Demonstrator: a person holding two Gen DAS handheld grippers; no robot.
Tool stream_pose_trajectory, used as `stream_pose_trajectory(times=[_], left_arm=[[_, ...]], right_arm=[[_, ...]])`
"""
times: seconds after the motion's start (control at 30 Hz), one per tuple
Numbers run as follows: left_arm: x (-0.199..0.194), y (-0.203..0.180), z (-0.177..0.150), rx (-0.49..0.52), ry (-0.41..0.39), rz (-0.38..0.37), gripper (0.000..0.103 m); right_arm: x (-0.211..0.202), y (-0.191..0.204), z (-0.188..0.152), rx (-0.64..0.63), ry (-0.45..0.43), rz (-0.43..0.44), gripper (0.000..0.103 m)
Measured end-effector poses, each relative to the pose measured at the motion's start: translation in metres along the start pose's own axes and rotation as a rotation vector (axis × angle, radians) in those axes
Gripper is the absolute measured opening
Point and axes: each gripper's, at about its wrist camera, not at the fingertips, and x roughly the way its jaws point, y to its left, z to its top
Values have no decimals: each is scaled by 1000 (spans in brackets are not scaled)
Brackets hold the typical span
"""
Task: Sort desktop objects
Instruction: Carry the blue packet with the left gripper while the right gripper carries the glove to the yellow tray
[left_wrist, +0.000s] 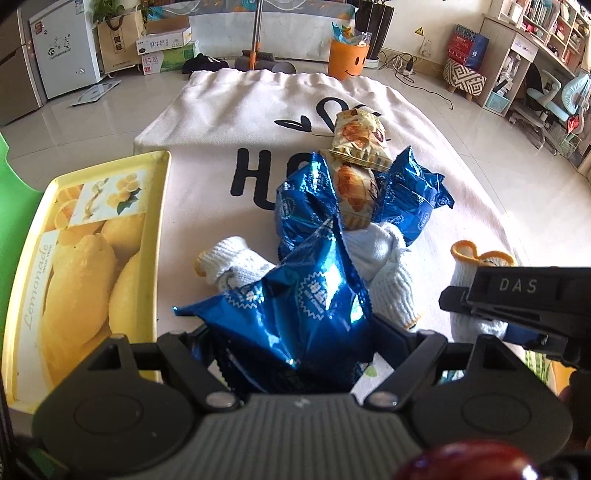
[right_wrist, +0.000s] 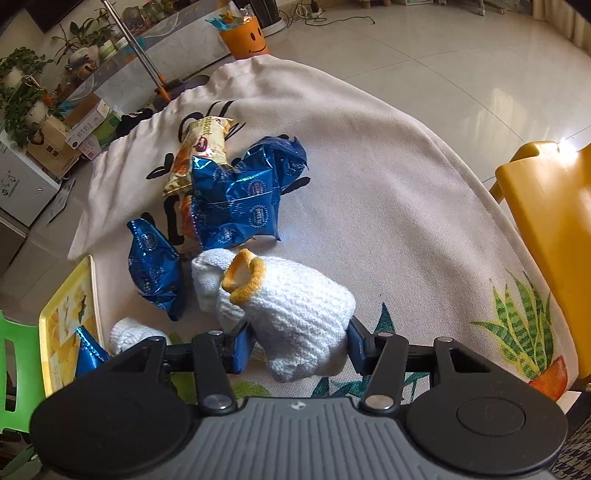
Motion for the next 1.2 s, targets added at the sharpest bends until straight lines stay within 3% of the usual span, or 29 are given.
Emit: stream_pose_trajectory(times=[0.63, 0.93, 1.2], left_arm=[[-32, 77, 15, -201, -54, 82, 84], [-42, 123, 43, -315, -56, 137, 84], [-38, 154, 84, -255, -75, 173, 84]], right_arm=[[-11, 63, -44, -117, 49, 122, 52], [-7, 114, -51, -217, 146, 211, 52], [19, 168, -65, -327, 263, 374, 52]])
